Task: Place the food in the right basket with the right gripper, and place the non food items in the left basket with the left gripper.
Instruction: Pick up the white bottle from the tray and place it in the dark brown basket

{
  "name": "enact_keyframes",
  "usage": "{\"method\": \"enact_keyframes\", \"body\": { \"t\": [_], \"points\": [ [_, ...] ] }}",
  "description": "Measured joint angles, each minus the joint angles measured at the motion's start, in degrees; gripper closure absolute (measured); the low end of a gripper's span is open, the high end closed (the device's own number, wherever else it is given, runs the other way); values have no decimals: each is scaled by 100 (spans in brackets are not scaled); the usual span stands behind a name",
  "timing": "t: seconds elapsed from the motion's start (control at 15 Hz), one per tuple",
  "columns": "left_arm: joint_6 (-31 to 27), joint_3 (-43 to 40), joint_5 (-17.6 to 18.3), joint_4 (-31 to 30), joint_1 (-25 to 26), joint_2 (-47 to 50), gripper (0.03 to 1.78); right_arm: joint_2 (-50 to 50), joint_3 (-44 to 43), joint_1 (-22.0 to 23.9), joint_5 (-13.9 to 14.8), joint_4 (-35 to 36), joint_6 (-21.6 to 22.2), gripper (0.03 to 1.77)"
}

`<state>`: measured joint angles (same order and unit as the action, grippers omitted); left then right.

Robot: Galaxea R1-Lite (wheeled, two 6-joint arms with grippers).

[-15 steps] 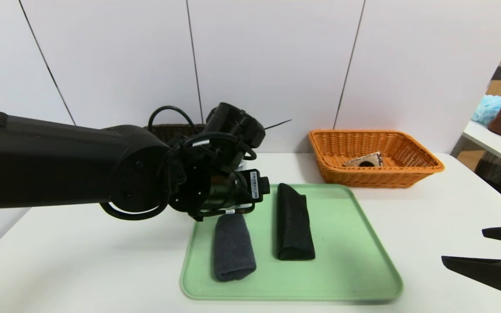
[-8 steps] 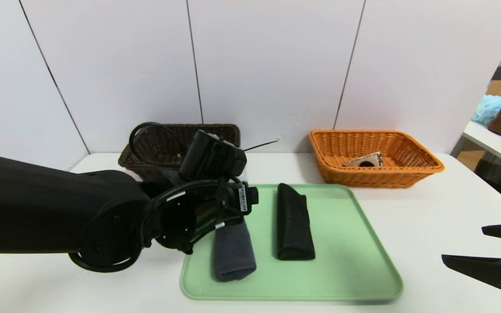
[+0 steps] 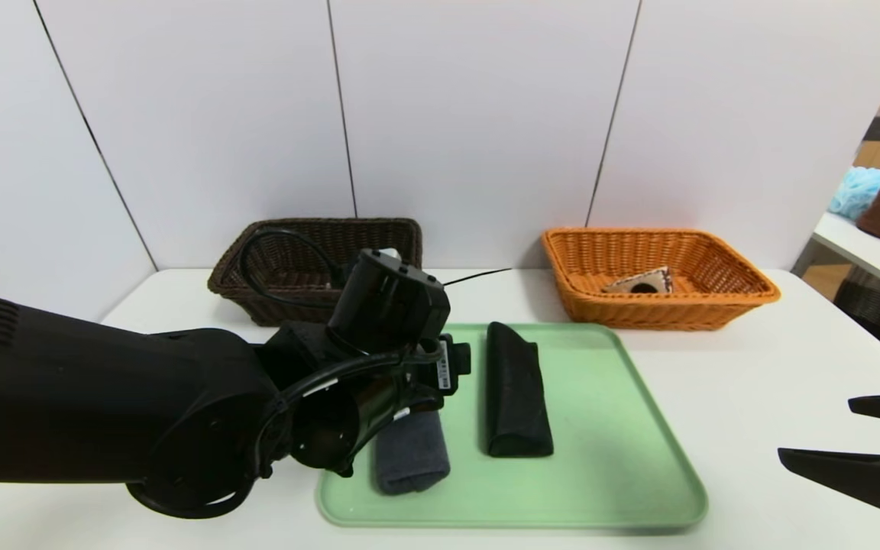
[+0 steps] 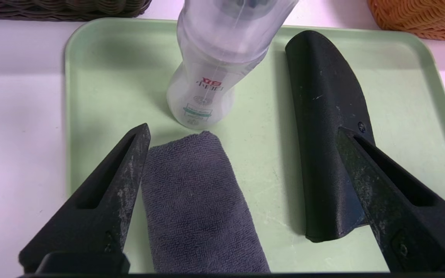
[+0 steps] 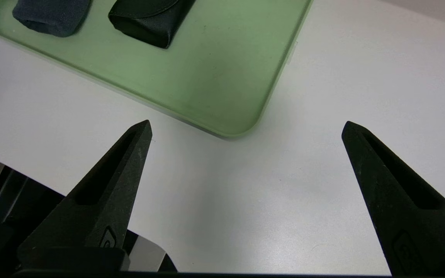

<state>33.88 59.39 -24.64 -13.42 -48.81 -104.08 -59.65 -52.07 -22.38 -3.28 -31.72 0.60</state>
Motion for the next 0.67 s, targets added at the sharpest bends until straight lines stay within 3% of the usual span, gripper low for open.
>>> {"method": "enact_keyframes", "body": {
  "t": [0.67],
  "points": [
    [-349, 55, -11, -477, 89, -405, 12, -30, 4, -5, -13, -2, -44, 11]
  ]
}}
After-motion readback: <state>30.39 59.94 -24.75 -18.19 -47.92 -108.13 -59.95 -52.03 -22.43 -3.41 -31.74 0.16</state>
